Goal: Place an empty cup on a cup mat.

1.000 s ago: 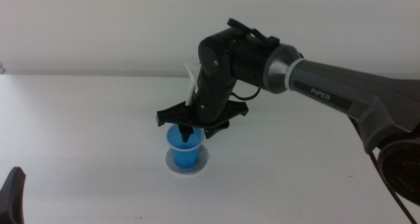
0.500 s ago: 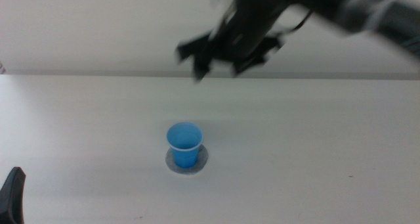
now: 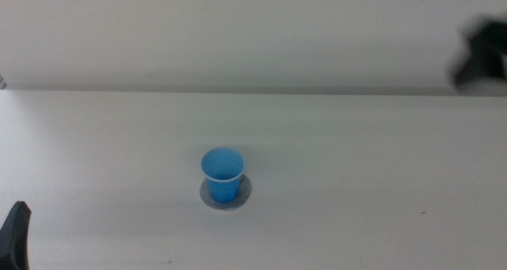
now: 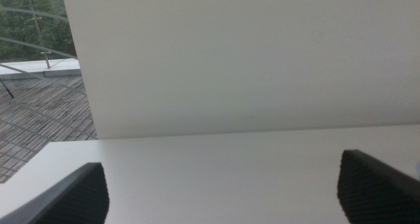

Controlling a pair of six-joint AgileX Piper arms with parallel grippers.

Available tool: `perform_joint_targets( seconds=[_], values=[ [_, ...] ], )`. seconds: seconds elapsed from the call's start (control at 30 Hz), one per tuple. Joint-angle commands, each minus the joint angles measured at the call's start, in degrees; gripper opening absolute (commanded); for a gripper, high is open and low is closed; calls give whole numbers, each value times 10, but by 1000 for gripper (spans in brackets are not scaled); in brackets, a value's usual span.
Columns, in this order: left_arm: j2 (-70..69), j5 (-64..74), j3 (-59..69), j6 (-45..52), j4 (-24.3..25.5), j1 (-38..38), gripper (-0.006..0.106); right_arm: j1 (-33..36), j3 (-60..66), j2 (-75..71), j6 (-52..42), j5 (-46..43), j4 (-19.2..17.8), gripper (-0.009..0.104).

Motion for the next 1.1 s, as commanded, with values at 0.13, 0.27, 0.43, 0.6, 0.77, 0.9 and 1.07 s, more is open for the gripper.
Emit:
perform_joint_targets(
  seconds=[0.13,0.27,0.43,0.6,0.77,0.9,1.07],
  values=[
    [-23,-7,24,0,0,-5,94,-26,192,-214,7,-36,-19,75],
    [-23,-7,24,0,0,-5,94,-26,254,-316,10,-44,-54,75],
    [-23,-7,24,0,0,-5,94,-26,299,-421,18,-44,-105,75],
    [-23,-7,24,0,0,-5,94,-26,387,-521,-53,-126,-106,75],
    [-23,-7,24,0,0,-5,94,-26,504,-631,-93,-281,-58,89],
    [-23,-7,24,0,0,-5,94,-39,593,-679,-118,-401,-39,93],
    [-23,-7,24,0,0,-5,94,-116,666,-718,-215,-477,11,93]
  ],
)
